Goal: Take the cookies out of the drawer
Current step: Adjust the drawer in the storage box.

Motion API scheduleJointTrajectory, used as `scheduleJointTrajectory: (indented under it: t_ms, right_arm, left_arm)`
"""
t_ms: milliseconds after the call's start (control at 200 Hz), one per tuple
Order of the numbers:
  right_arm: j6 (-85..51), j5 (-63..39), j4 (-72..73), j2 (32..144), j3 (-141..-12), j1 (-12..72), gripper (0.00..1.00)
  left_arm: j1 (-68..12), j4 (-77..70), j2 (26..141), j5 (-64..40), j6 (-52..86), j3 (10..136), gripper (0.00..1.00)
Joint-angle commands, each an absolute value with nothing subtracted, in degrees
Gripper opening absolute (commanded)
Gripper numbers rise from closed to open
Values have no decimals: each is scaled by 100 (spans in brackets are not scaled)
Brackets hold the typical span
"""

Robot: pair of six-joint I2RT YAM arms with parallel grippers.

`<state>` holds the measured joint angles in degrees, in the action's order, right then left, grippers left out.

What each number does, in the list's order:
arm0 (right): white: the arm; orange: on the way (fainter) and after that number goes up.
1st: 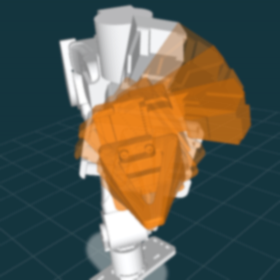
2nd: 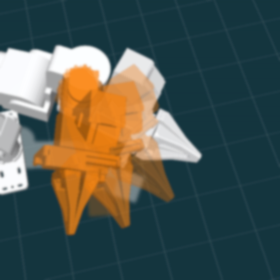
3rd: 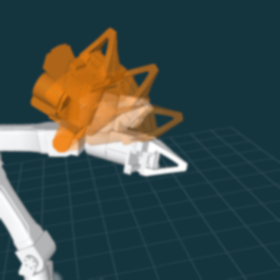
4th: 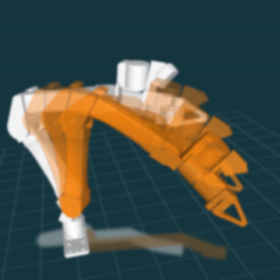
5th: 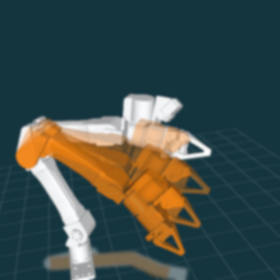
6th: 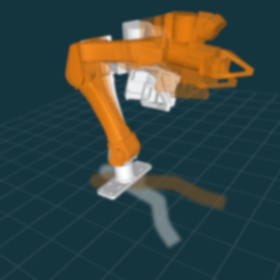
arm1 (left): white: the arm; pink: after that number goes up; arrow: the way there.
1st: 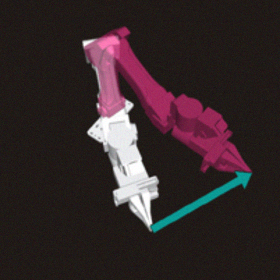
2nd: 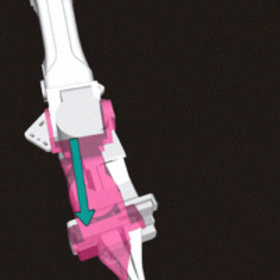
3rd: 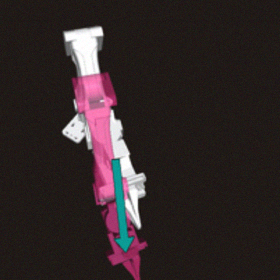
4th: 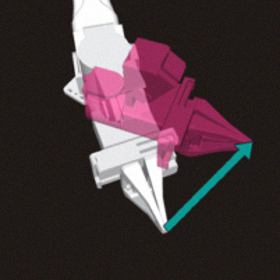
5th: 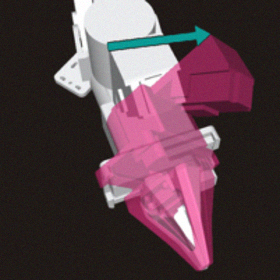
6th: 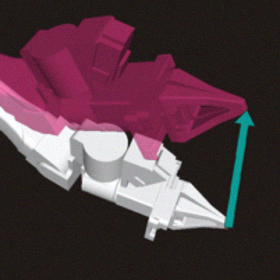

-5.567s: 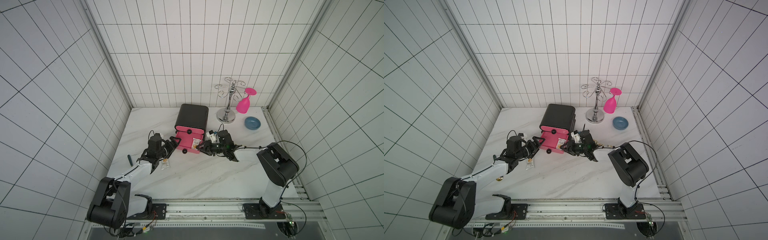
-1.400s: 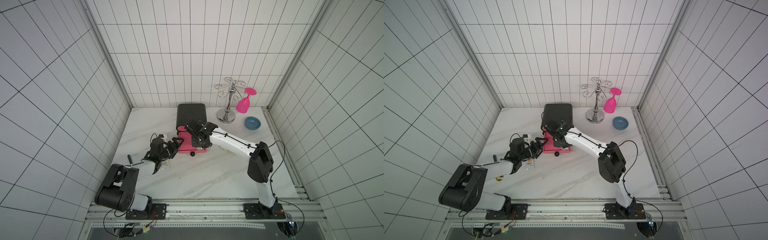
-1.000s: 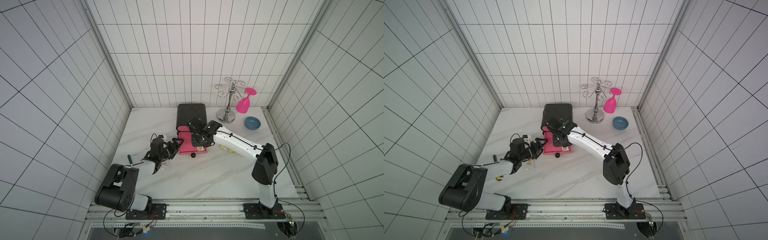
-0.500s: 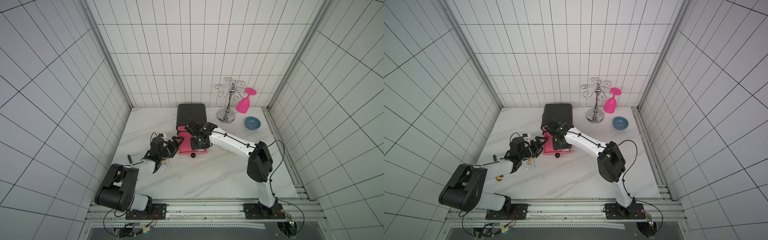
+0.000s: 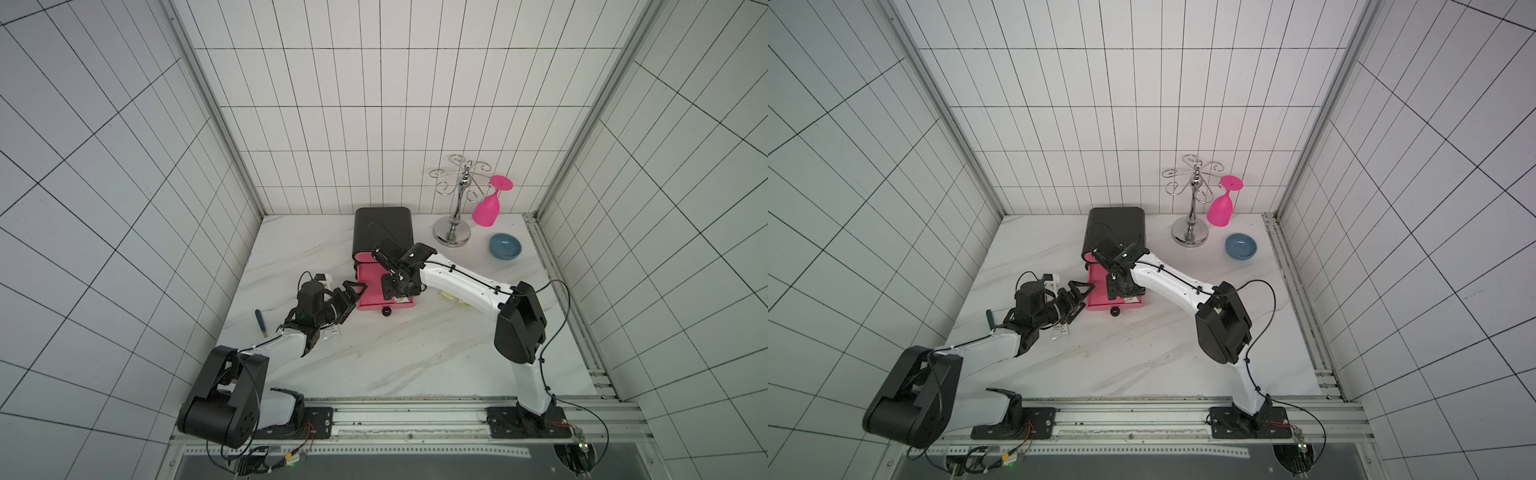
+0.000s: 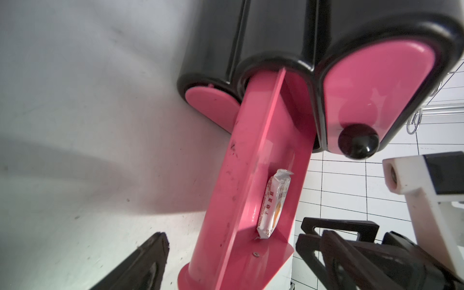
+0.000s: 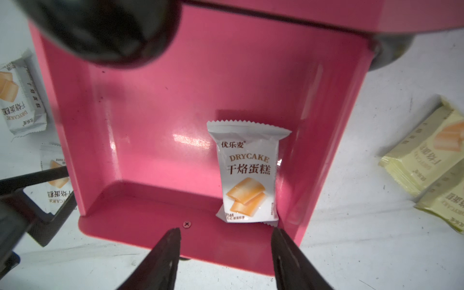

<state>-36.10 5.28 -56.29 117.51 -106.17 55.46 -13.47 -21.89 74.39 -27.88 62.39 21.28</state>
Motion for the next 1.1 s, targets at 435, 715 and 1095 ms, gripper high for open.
scheduleJointTrajectory:
  t_ms: [435, 715, 1095]
  right_arm:
    - [-3522, 263, -5581, 11540, -10521, 5479, 61]
    - [-3485, 103, -5477, 11528, -10446, 5480, 60]
    - [-3454, 165, -5387, 11327, -10220, 5434, 57]
  left_arm:
    - [-2144, -2779, 7566, -1629, 6863, 1797, 98]
    - [-2186, -3434, 8342, -1368, 7225, 2074, 98]
    - [-2318, -4216, 8644, -1125, 7649, 2234, 56]
